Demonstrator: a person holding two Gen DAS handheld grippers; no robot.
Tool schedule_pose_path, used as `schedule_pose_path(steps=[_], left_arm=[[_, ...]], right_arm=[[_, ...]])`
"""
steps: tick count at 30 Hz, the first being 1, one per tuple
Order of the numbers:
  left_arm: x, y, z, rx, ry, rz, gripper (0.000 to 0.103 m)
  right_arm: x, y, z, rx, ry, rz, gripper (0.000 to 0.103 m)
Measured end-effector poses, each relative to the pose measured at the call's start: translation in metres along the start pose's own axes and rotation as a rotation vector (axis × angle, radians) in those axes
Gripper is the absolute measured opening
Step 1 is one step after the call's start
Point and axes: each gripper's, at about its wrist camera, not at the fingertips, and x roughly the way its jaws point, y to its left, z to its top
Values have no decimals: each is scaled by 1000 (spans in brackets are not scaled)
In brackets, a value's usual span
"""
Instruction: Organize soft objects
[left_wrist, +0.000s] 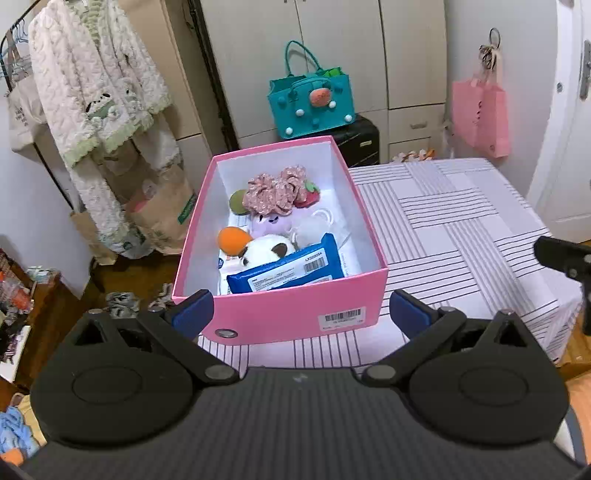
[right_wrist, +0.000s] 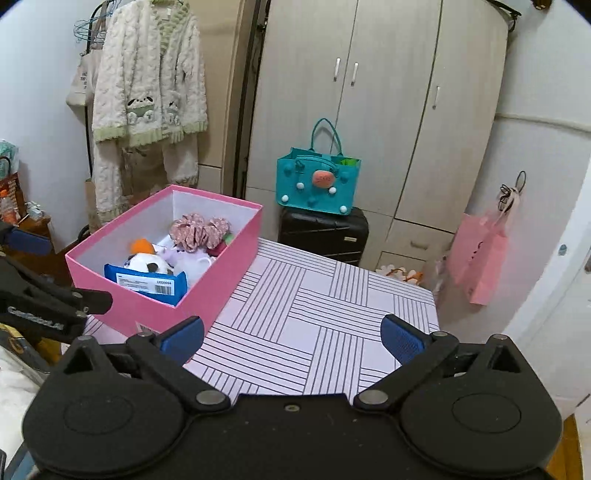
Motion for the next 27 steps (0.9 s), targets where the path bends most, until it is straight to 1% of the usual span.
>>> schedule_pose_path(steps=[3, 5, 7, 10, 13, 14, 16, 18, 20, 24, 27], left_arm=[[7, -7, -1, 13, 33, 1, 103], [10, -10, -3, 6, 55, -9, 103], [10, -9, -5, -31, 56, -41, 103], [10, -6, -8, -91, 66, -87, 103], [13, -6, -10, -91, 78, -144, 103], [16, -6, -11, -95, 90, -150, 103], [21, -6, -13, -116, 103, -142, 103], [24, -6, -14, -118, 107, -139, 103], [22, -7, -15, -117, 98, -133, 103], [13, -11, -18, -101, 67, -120, 103], [5, -15, -20, -75, 35, -92, 103]], right_arm=[[-1, 0, -2, 7, 12, -27, 103], [1, -5, -3, 41, 26, -27, 103], [3, -10, -4, 68, 38, -28, 103], [3, -15, -10, 123, 43, -54, 103], [5, -19, -15, 172, 70, -67, 103], [5, -20, -18, 202, 80, -63, 103], [3, -24, -26, 266, 89, -54, 103], [2, -24, -33, 293, 103, -59, 103], [0, -22, -36, 289, 105, -67, 103], [-8, -19, -37, 264, 90, -126, 103], [-12, -17, -36, 249, 87, -130, 103]])
